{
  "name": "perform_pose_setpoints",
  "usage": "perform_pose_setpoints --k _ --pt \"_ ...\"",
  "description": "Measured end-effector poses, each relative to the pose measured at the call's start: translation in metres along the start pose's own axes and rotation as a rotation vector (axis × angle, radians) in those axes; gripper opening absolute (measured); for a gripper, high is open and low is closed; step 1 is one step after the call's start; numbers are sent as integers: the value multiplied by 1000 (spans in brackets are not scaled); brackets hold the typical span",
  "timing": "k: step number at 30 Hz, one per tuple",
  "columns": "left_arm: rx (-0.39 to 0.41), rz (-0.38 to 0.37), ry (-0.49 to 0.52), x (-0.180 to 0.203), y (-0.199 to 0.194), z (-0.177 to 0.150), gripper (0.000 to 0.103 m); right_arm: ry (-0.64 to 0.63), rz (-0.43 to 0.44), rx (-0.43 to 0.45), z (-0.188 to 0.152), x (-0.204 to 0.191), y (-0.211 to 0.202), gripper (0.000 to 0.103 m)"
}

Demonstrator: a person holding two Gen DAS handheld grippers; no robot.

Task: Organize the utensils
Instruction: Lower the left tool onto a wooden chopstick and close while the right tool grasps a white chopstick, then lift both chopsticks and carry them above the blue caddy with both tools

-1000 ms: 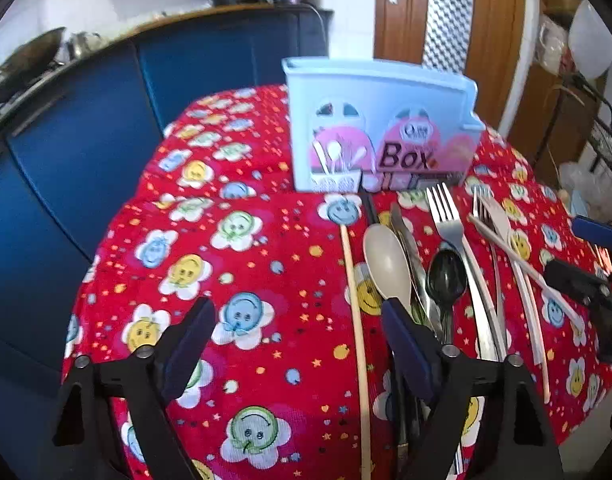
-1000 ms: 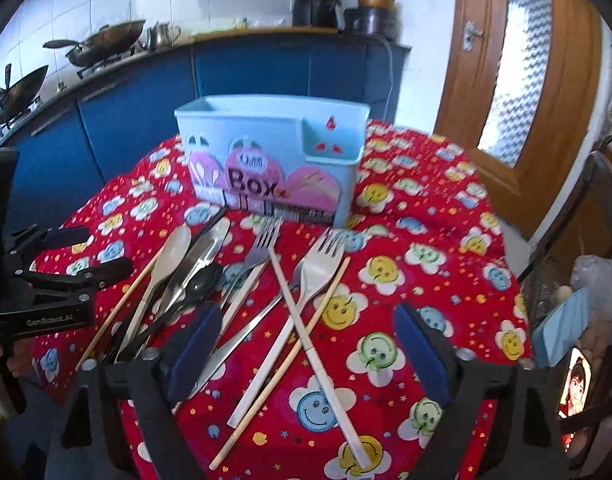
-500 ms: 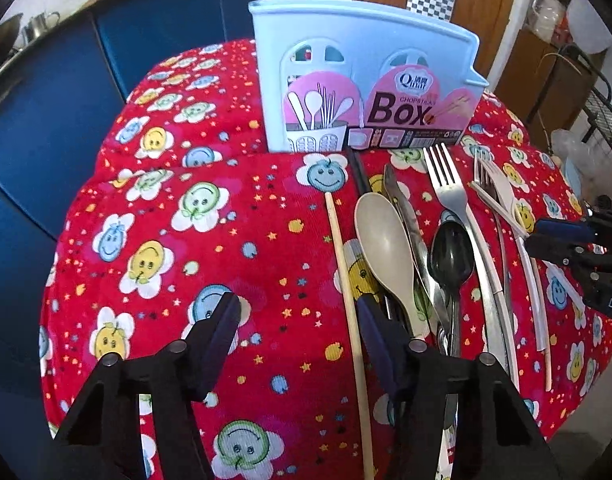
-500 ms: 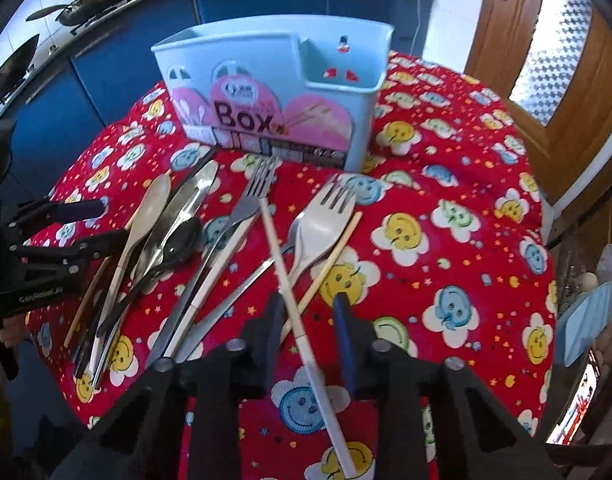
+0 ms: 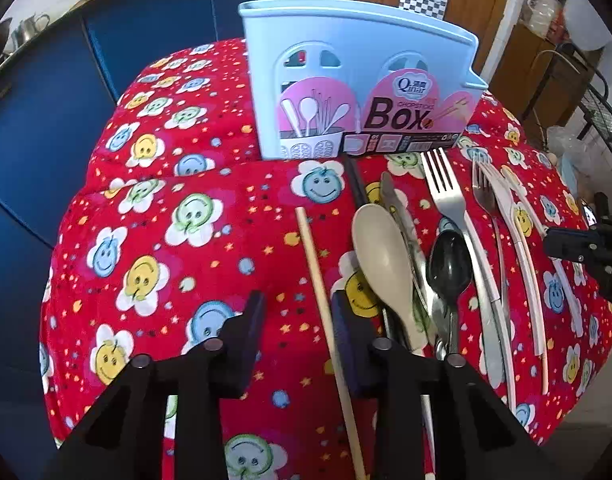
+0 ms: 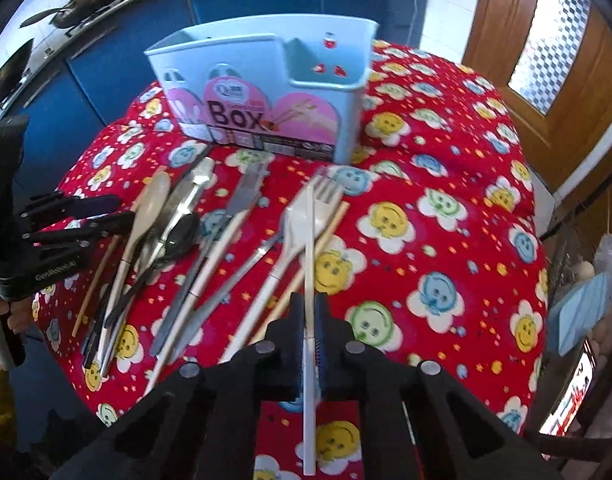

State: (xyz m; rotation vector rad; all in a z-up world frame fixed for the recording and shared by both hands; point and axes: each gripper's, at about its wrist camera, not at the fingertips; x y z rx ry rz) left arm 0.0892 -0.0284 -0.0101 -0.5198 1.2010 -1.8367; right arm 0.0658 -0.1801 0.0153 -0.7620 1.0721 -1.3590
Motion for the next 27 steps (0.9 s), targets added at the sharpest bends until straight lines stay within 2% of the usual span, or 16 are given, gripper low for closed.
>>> perform_pose_setpoints --k 7,17,20,23,27 --pt "-71 -16 10 -3 2 6 32 50 -3 -108 10 14 17 7" --pt "-184 -57 39 -4 13 27 30 -7 -27 -226 31 2 31 8" --pt "-182 -63 40 -3 14 29 23 2 -13 -254 39 0 35 8" --pt "-163 -80 30 -1 14 31 8 20 7 -257 44 2 38 8" --pt "-122 -127 -29 -9 10 25 4 27 13 -225 46 4 37 7"
Point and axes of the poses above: each gripper's, at about its wrist camera, not at the fingertips, and y roughly the way its jaws point, x to its right, z to its top, and after that the axes turned 15 degrees about y, right-handed
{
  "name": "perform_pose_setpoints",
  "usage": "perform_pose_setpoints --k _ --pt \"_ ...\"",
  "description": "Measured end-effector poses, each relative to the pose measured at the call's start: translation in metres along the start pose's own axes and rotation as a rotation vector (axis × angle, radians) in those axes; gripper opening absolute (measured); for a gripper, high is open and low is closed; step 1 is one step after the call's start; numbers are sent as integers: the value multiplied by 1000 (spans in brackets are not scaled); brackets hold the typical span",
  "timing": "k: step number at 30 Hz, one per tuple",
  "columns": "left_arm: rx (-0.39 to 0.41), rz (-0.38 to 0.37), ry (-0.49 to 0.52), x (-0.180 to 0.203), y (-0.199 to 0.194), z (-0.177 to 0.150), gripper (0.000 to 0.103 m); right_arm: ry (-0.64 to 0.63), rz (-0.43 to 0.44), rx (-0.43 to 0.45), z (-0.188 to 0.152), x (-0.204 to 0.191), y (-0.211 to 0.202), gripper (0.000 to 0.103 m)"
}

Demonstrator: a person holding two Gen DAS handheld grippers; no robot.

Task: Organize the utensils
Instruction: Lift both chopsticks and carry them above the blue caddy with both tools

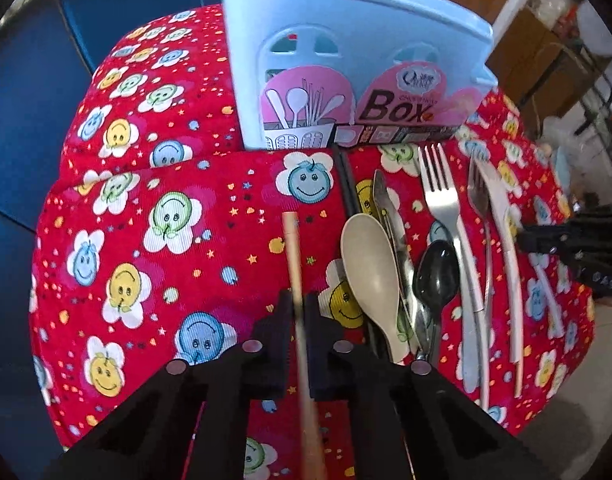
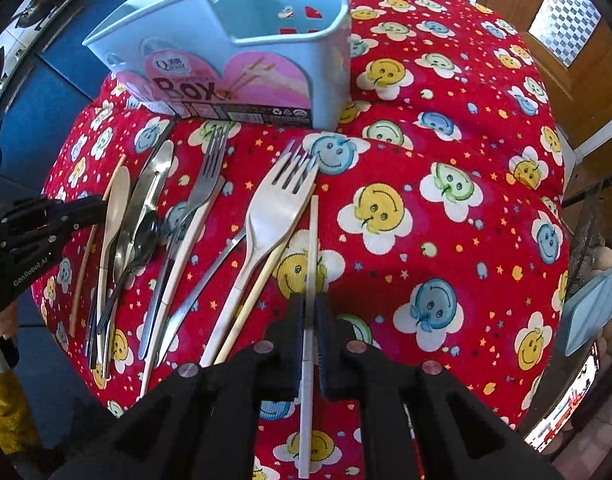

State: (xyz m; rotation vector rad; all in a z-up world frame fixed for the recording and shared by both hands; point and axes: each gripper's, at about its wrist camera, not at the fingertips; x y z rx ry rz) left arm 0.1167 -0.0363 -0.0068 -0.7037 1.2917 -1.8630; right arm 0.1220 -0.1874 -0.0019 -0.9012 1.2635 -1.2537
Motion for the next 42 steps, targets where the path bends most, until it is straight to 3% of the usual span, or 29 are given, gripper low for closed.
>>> perform_pose_setpoints --k 5,13,18,35,42 --pt "87 -48 -48 -8 -12 -11 4 34 41 59 -16 9 -12 7" --pt "301 0 -49 -1 -61 -28 4 91 136 205 -32 16 -47 6" --pt "385 22 -55 1 -82 -27 4 126 175 276 -37 13 -60 6" --pt "621 123 -91 -2 -127 25 4 140 380 673 -24 0 -112 6" --pt "614 126 -93 -11 -123 33 4 138 284 547 -14 3 -89 6"
Point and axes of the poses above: each gripper's, at about its wrist camera, not at the fingertips, and y roughly the way its jaws point, x to its right, z to its top, and after that the axes turned 15 degrees about y, right-handed
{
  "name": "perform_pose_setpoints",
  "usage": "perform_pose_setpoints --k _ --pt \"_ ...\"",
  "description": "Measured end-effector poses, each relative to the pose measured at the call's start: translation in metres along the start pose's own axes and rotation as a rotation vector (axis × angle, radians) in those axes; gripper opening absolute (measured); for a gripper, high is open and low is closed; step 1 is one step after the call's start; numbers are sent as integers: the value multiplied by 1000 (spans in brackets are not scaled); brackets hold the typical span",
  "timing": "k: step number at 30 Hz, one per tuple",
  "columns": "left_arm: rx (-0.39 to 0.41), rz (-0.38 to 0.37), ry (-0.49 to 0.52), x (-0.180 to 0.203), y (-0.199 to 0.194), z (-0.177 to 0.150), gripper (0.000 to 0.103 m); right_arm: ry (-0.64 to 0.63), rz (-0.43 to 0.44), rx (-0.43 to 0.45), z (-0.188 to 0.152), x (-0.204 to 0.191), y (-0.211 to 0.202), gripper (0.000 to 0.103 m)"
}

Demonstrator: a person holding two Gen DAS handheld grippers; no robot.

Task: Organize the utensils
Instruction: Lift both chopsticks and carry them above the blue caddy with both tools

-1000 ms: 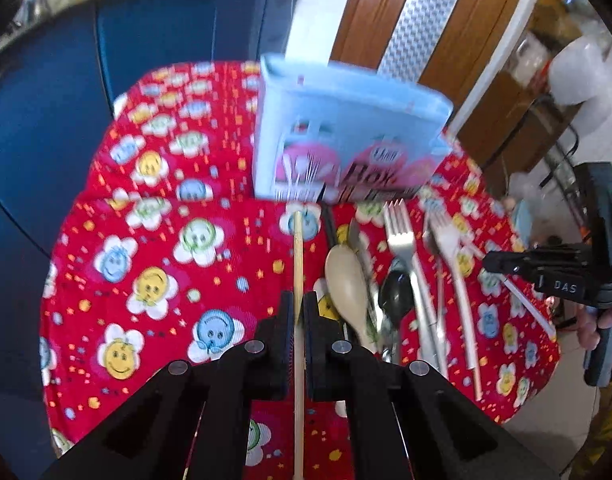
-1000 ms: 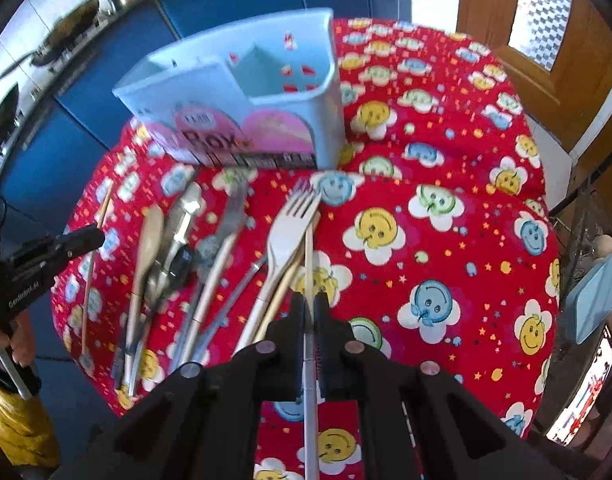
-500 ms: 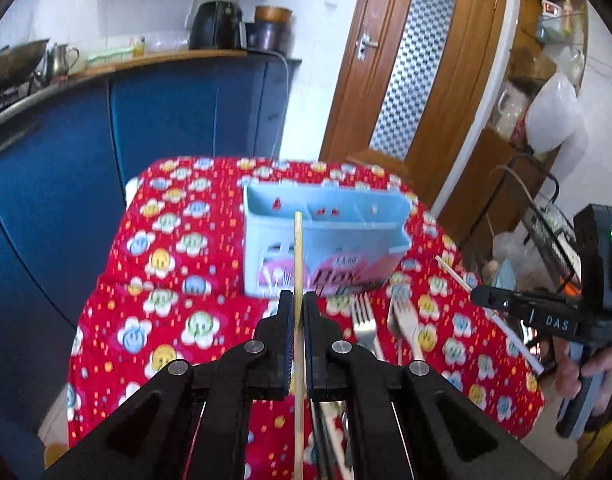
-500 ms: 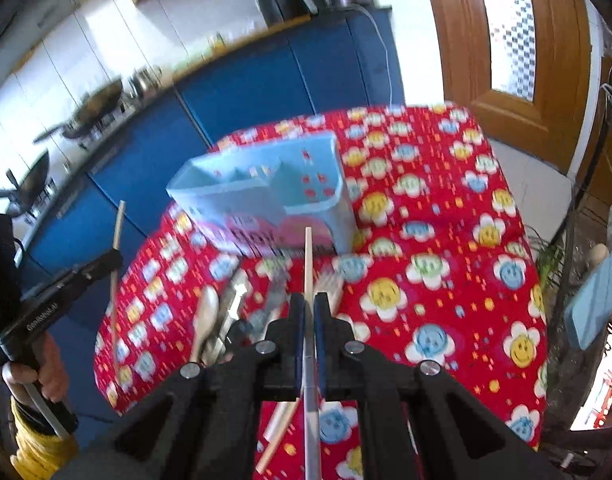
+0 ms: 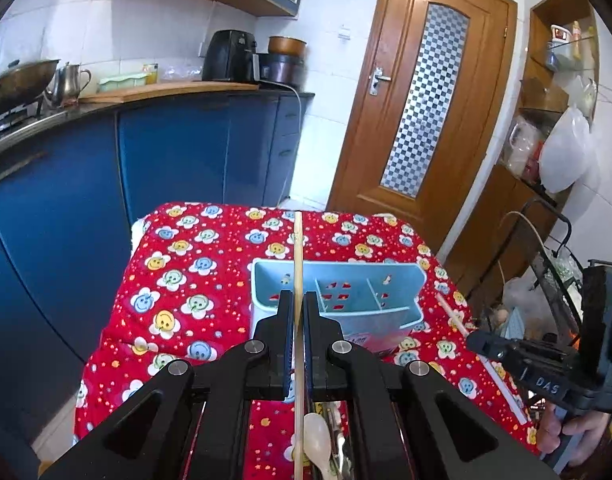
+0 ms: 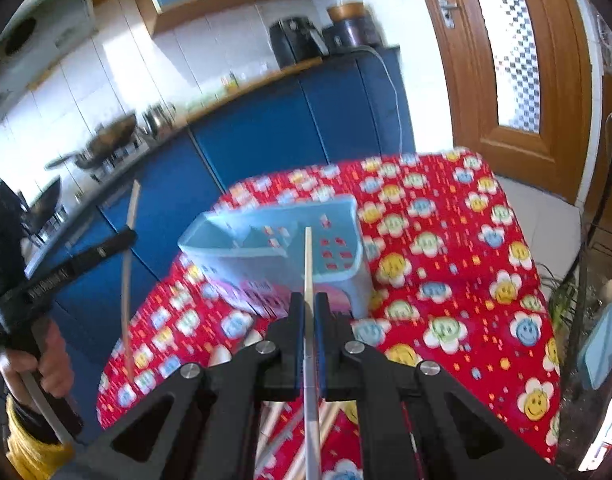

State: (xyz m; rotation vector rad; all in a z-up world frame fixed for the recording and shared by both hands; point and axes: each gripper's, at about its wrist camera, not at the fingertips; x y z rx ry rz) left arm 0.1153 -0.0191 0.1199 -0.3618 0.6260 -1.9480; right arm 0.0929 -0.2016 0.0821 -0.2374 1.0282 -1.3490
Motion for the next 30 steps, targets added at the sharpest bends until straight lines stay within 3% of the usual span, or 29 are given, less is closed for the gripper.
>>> perform_pose_setpoints --k 12,22,28,30 --pt "-36 -8 16 0 6 -30 4 -56 -217 -215 -34 29 44 6" --pt "-57 -11 34 2 13 -37 4 -130 -302 -365 -39 25 66 8" --pt "-49 -21 39 3 13 -33 4 -186 -317 -461 -32 13 82 23" --pt "-46 -23 44 4 13 -30 4 -196 -319 -482 -29 12 87 23"
Point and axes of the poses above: each gripper's, at about its wrist camera, not at the fingertips, and y roughly the way its jaws point, x to its right, z to its top, and after that the axes turned 15 degrees about y, right-handed
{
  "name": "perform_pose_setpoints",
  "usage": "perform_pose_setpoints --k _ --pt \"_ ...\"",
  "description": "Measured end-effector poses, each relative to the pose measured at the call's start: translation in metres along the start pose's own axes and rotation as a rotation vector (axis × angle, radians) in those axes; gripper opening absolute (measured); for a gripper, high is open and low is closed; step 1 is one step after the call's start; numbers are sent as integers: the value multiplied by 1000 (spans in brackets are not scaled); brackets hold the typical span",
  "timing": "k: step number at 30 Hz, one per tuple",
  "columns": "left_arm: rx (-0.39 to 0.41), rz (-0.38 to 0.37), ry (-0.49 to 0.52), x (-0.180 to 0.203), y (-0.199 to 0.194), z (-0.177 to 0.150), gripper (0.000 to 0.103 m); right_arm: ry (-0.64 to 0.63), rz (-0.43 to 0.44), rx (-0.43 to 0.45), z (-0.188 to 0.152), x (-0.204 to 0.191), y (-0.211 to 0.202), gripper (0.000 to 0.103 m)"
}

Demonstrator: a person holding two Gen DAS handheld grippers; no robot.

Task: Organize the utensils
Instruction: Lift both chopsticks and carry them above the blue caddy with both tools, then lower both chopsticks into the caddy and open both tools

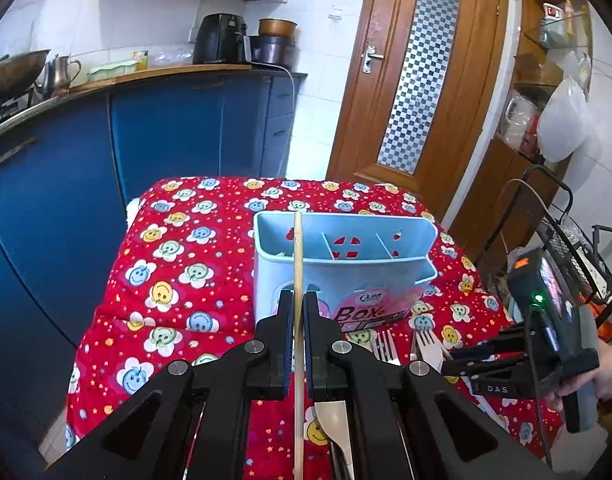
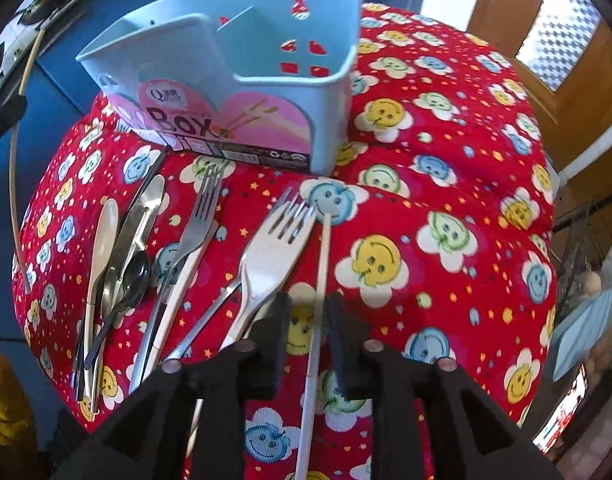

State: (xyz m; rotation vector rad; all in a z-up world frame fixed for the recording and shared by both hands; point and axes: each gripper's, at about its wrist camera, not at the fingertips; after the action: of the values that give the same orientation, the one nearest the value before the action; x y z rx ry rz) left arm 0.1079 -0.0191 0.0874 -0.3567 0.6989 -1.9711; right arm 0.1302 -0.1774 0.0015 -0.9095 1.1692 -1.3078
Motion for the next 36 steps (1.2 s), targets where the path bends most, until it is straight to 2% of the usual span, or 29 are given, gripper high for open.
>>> perform_pose_setpoints --k 3,5,9,14,17,25,32,36 --pt "6 -4 5 1 0 4 4 -11 5 -23 7 0 2 22" --pt "9 -8 3 1 0 6 4 -15 -20 -15 8 2 2 8" --pt "16 -17 -2 0 1 13 4 21 25 -1 11 10 -3 6" --pt "57 -20 -4 -2 -1 32 4 61 127 177 19 21 -55 6" --pt "88 -13 1 -2 -2 46 4 63 158 291 23 21 -85 6" --pt "225 51 -7 -6 2 94 4 52 183 608 41 2 -147 6" --pt "381 142 6 -8 11 120 4 38 203 765 58 -6 -167 6" --pt "410 165 -2 -10 29 120 4 24 228 803 69 -12 -159 6"
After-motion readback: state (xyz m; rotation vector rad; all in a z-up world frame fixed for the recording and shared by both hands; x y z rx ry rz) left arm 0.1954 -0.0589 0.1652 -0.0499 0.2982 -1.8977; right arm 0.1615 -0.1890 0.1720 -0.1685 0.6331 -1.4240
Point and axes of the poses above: each gripper's, at about its wrist camera, not at the fingertips, and y roughly the way its jaws point, x to its right, z to its top, and after that the axes turned 15 degrees about y, right-handed
